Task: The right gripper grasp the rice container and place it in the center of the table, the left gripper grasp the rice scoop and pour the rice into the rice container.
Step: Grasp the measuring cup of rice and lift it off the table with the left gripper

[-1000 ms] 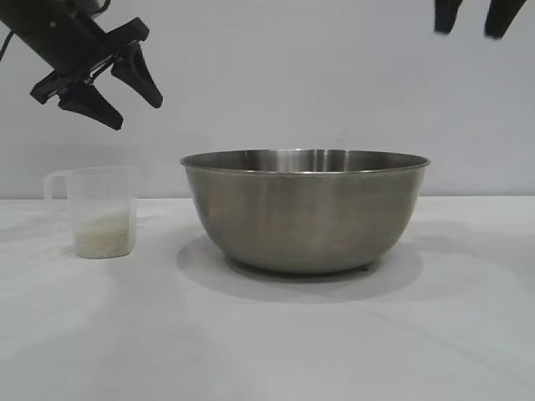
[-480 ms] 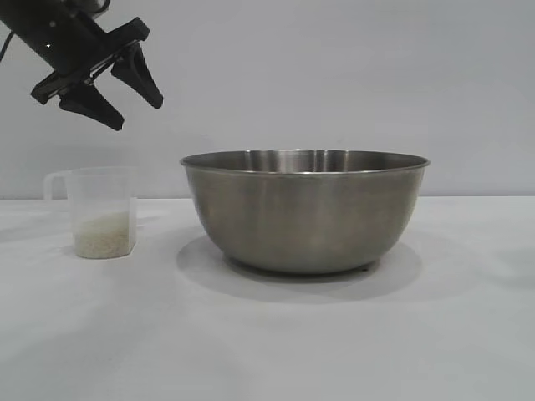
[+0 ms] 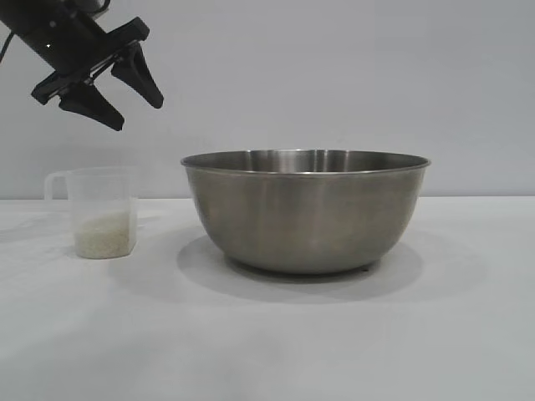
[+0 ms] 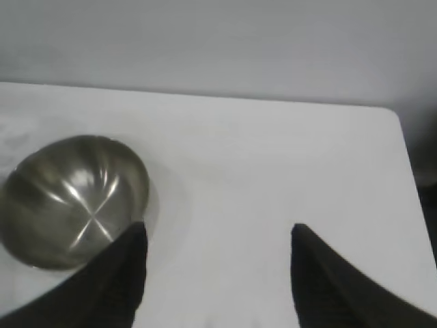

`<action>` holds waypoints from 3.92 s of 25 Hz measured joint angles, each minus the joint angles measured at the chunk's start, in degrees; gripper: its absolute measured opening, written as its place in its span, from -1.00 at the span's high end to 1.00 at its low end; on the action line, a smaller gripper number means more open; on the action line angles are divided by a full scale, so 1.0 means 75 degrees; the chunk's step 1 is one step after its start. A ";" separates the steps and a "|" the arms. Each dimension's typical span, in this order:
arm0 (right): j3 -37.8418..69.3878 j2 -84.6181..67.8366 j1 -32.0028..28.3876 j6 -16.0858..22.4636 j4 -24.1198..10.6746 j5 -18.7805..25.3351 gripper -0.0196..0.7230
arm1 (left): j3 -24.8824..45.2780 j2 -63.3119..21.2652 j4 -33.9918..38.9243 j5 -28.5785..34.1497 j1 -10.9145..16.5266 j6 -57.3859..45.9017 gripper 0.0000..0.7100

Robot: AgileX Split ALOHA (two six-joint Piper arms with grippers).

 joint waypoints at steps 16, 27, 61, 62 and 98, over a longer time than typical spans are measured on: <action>0.3748 -0.3899 0.0000 -0.0350 0.0504 -0.1031 -0.10 | 0.0000 0.0000 0.0028 0.0000 0.0000 0.0000 -0.23; 0.3819 -0.4586 0.0000 -0.0226 0.0097 -0.1051 -0.10 | 0.0000 0.0000 0.0028 0.0013 0.0000 0.0000 -0.23; 0.3819 -0.4592 -0.0909 -0.0094 0.0012 -0.1051 -0.10 | 0.0000 -0.0030 0.0332 0.0223 0.0000 0.0000 -0.23; 0.3819 -0.4592 -0.0909 -0.0094 0.0012 -0.1051 -0.10 | 0.0000 -0.0092 0.0488 0.0269 0.0000 0.0000 -0.23; 0.3819 -0.4592 -0.0909 -0.0094 0.0012 -0.1051 -0.10 | 0.0487 -0.4991 0.6171 0.4978 0.0217 -0.5115 -0.23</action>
